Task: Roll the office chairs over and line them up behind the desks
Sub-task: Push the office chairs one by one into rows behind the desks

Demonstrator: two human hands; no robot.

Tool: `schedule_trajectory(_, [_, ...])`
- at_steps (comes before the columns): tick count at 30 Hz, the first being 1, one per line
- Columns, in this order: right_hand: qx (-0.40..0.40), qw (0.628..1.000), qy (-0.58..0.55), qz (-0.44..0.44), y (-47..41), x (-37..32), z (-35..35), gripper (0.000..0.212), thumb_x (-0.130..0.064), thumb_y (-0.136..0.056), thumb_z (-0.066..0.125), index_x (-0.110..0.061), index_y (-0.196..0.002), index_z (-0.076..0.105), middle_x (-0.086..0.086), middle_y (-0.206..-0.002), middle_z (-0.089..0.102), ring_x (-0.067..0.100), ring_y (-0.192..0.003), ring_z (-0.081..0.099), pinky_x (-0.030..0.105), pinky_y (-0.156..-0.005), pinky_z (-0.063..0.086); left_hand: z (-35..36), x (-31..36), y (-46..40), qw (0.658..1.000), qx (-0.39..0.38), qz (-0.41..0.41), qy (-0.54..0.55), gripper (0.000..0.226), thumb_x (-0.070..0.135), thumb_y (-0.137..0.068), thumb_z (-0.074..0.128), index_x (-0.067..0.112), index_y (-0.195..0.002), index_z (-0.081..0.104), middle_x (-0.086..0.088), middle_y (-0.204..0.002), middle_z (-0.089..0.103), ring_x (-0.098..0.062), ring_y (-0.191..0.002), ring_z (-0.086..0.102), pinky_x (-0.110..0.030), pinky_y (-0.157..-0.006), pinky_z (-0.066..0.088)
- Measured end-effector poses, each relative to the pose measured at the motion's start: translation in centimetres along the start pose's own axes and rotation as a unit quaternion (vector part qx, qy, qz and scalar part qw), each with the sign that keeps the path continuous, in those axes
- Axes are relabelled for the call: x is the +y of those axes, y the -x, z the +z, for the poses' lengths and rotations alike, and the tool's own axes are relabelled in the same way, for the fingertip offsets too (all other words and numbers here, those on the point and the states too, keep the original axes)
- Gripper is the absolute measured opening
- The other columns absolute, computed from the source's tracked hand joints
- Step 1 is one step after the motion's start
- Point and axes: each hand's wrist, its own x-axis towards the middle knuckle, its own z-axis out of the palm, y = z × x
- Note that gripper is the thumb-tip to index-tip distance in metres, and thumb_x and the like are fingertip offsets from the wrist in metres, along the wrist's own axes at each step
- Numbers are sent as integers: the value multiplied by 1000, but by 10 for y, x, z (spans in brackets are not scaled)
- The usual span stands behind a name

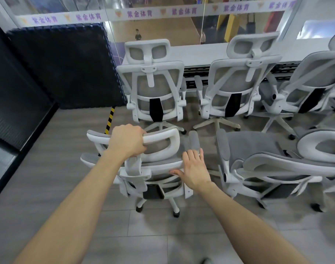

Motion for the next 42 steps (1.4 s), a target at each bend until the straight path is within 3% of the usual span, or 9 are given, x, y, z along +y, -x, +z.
schedule_trajectory(9, [-16, 1000, 11, -24, -12, 14, -4, 85, -91, -93, 39, -14, -126, 54, 3, -126, 55, 29, -128, 50, 59, -131, 22, -2, 4, -3, 1000, 3, -1, 4, 17, 51, -86, 69, 39, -98, 70, 9, -76, 62, -20, -76, 65, -33, -68, 49])
schedule_trajectory(15, [-45, 997, -6, -67, -5, 21, -14, 75, -78, -99, 43, -14, -138, 53, 4, -135, 57, 29, -136, 48, 55, -132, 22, 0, 4, 2, 999, -21, -28, 19, 30, 60, -81, 70, 43, -106, 71, 11, -83, 67, -18, -82, 66, -33, -72, 54])
schedule_trajectory(19, [-16, 991, -71, -109, 3, 53, -33, 57, -58, -102, 56, -15, -139, 57, 2, -136, 62, 26, -134, 53, 46, -126, 33, -6, 39, 10, 991, 67, 18, 115, 76, 77, -77, 67, 43, -144, 61, 15, -128, 70, -19, -122, 64, -47, -105, 52])
schedule_trajectory(21, [22, 992, -72, -103, 11, 90, -49, 41, -46, -100, 59, -15, -127, 64, 3, -123, 65, 28, -123, 60, 44, -116, 43, -13, 87, 5, 981, 129, 60, 132, 68, 66, -84, 70, 34, -144, 65, 9, -134, 69, -21, -128, 62, -48, -111, 48])
schedule_trajectory(23, [27, 996, -41, -71, 21, 138, -64, 29, -36, -96, 63, -14, -114, 66, 6, -113, 66, 32, -113, 62, 45, -105, 48, -13, 144, -6, 980, 144, 91, 100, 53, 55, -91, 71, 30, -138, 69, 5, -129, 71, -22, -123, 64, -45, -109, 49])
schedule_trajectory(26, [-1, 999, 32, -8, 33, 214, -87, 27, -29, -90, 66, -13, -111, 64, 10, -113, 66, 35, -111, 62, 45, -96, 47, 9, 211, -21, 990, 56, 97, 87, 48, 46, -95, 68, 26, -138, 64, 0, -127, 70, -27, -119, 66, -44, -100, 54])
schedule_trajectory(31, [-141, 977, 141, 78, 54, 295, -99, 44, -34, -93, 72, -16, -129, 54, 7, -127, 65, 31, -120, 64, 41, -94, 53, 68, 236, -42, 994, -97, -23, 48, 79, 44, -88, 81, 25, -154, 42, -5, -132, 69, -32, -118, 70, -40, -84, 54])
schedule_trajectory(36, [-155, 969, 182, 54, 61, 318, -93, 29, -13, -97, 59, -18, -125, 60, 5, -117, 74, 29, -109, 74, 36, -85, 55, 97, 242, -46, 996, -61, -62, -4, 65, 9, -93, 66, 28, -151, 43, -5, -128, 68, -36, -112, 73, -43, -86, 57])
schedule_trajectory(42, [-150, 973, 175, 13, 71, 300, -83, 23, -14, -96, 60, -19, -118, 64, 6, -113, 76, 32, -106, 74, 38, -76, 46, 110, 250, -32, 997, -29, -67, -16, 69, 6, -95, 61, 30, -157, 42, -1, -130, 67, -32, -110, 73, -41, -83, 55])
